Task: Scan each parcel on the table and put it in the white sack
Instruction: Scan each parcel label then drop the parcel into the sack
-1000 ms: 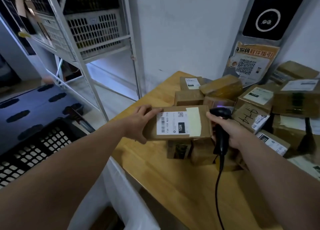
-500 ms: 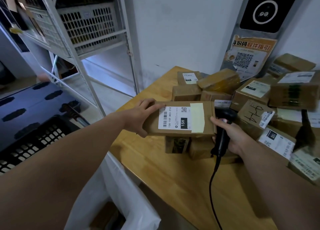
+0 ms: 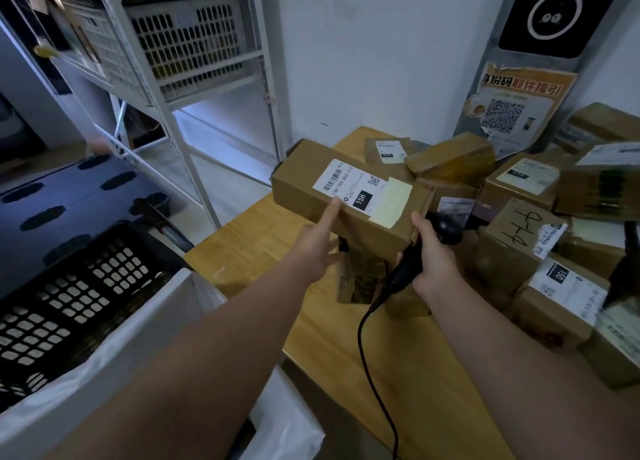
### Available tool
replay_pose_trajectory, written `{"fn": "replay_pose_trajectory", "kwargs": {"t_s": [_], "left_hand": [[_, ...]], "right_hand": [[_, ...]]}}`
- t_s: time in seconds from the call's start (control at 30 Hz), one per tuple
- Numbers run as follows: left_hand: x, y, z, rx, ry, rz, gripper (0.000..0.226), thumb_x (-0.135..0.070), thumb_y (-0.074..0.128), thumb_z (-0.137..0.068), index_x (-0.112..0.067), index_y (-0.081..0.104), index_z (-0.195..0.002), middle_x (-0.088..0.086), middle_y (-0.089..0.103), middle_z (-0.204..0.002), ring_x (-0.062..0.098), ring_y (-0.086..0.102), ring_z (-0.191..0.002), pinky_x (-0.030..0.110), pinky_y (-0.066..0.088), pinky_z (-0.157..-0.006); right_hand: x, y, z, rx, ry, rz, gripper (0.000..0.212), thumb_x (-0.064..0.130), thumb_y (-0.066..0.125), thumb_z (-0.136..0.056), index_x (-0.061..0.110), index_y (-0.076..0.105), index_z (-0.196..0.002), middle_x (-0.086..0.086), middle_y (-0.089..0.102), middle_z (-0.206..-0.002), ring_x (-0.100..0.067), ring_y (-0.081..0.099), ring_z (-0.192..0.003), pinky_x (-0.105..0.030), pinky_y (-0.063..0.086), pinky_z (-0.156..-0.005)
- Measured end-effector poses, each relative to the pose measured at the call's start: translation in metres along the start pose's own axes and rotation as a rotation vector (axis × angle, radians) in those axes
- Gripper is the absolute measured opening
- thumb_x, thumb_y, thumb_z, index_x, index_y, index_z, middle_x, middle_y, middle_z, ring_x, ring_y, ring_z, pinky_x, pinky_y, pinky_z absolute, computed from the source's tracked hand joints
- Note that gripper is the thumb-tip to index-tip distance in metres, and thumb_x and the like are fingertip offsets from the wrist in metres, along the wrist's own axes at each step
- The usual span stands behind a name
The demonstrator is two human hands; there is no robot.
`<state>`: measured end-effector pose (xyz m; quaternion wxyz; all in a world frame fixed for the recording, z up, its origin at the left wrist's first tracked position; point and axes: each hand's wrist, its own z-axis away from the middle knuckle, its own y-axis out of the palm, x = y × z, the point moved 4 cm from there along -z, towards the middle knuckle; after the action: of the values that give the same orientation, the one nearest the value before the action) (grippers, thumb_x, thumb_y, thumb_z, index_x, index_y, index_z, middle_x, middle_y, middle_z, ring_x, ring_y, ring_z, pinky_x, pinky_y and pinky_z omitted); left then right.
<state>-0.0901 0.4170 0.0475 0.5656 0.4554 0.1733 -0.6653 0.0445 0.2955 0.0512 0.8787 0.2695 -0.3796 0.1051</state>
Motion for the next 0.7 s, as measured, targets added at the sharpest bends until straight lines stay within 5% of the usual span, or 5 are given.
{"fn": "replay_pose_trajectory", "kwargs": {"t_s": [0.13, 0.3, 0.43, 0.53, 0.7], "left_hand": [[-0.011, 0.009, -0.003, 0.014, 0.125, -0.023, 0.071, -0.036, 0.078, -0.078, -0.022, 0.037, -0.134, 0.003, 0.056, -0.129, 0.028, 0.058, -0.112, 0.045, 0.055, -0.085], [-0.038, -0.019, -0.006, -0.068, 0.288, -0.266, 0.07, -0.027, 0.077, -0.08, -0.019, 0.036, -0.136, -0.009, 0.056, -0.11, 0.015, 0.059, -0.097, 0.032, 0.05, -0.071], [-0.04, -0.021, -0.006, -0.02, 0.293, -0.326, 0.062, -0.026, 0.075, -0.083, -0.019, 0.041, -0.135, -0.01, 0.057, -0.108, 0.009, 0.059, -0.092, 0.029, 0.047, -0.065], [-0.04, -0.016, -0.005, 0.002, 0.291, -0.322, 0.058, -0.026, 0.073, -0.085, -0.021, 0.041, -0.133, -0.01, 0.056, -0.106, 0.017, 0.057, -0.1, 0.035, 0.047, -0.073], [-0.042, -0.01, -0.003, 0.03, 0.305, -0.343, 0.057, -0.028, 0.072, -0.085, -0.024, 0.04, -0.132, -0.013, 0.056, -0.104, 0.008, 0.057, -0.09, 0.027, 0.045, -0.062]], "right_hand": [[0.002, -0.003, -0.005, 0.084, 0.022, 0.107, 0.046, 0.028, 0.079, -0.078, 0.016, 0.06, -0.118, -0.008, 0.07, -0.104, -0.025, 0.067, -0.094, -0.033, 0.056, -0.068], [0.045, -0.005, -0.001, 0.029, -0.171, 0.382, 0.01, 0.014, 0.067, -0.084, 0.009, 0.064, -0.093, -0.004, 0.058, -0.067, -0.017, 0.055, -0.058, -0.029, 0.046, -0.057], [0.068, 0.03, 0.031, 0.333, -0.25, 0.81, 0.017, 0.025, 0.067, -0.089, 0.008, 0.066, -0.088, -0.006, 0.061, -0.06, -0.017, 0.059, -0.052, -0.028, 0.048, -0.05], [0.071, 0.05, 0.047, 0.368, -0.333, 0.898, 0.016, 0.024, 0.066, -0.09, 0.008, 0.066, -0.09, -0.007, 0.061, -0.059, -0.018, 0.059, -0.051, -0.027, 0.048, -0.048], [0.069, 0.06, 0.05, 0.332, -0.376, 0.987, 0.019, 0.027, 0.065, -0.089, 0.008, 0.065, -0.088, -0.006, 0.058, -0.062, -0.014, 0.055, -0.049, -0.025, 0.047, -0.047]]}}
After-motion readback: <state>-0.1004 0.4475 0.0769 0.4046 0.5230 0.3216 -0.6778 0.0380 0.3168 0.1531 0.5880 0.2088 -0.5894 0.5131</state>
